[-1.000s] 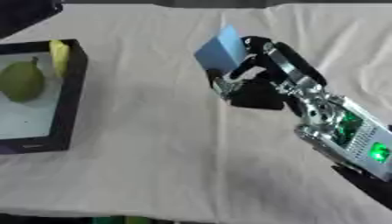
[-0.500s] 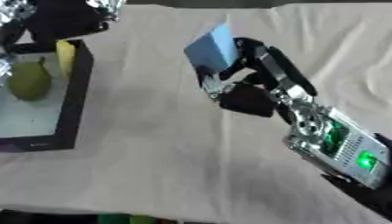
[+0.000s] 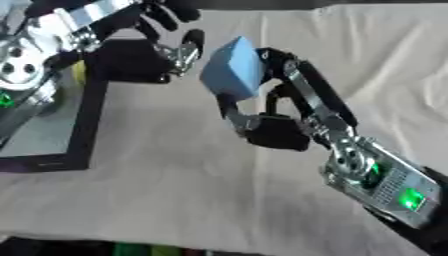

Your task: Pick up the objects with one hand, pass them to the other hand, and then place them into the box on the other side of the table.

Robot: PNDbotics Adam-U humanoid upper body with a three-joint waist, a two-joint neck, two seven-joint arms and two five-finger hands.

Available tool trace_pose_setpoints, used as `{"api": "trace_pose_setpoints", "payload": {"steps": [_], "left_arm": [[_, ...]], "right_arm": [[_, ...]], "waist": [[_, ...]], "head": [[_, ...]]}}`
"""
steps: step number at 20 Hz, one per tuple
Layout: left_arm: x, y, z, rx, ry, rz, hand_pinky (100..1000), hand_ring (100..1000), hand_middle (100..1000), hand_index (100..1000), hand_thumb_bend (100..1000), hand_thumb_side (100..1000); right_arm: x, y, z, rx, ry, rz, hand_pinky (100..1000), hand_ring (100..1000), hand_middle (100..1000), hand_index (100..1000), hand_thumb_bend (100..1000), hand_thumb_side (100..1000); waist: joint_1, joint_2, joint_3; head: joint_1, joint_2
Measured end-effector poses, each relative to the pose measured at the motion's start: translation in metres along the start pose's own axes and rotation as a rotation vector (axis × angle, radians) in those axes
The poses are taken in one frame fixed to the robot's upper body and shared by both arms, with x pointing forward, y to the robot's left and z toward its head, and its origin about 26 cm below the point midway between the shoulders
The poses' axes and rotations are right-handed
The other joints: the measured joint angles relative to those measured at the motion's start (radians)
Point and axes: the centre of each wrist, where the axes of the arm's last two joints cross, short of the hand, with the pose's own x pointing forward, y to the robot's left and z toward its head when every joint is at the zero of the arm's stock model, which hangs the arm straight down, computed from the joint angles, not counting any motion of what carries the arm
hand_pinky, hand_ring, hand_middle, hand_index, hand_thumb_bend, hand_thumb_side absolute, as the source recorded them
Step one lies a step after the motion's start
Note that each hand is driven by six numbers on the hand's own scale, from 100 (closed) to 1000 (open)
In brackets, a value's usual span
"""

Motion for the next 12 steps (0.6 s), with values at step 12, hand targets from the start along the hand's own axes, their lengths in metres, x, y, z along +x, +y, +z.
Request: {"api": "trace_pose_setpoints", "payload": {"steps": [12], "left_arm": [[0.0042,-0.0023,-0.0018,-0.168,-0.068,-0.106,894,881,804,873,283,535]], "right_arm": [[-0.0054,0.0059,0.0062,0.058,-0.083,0.049,266,589,457,567,100,186]], "waist": [[0.002,0.0,0.005]], "head": [[0.003,0.0]]}}
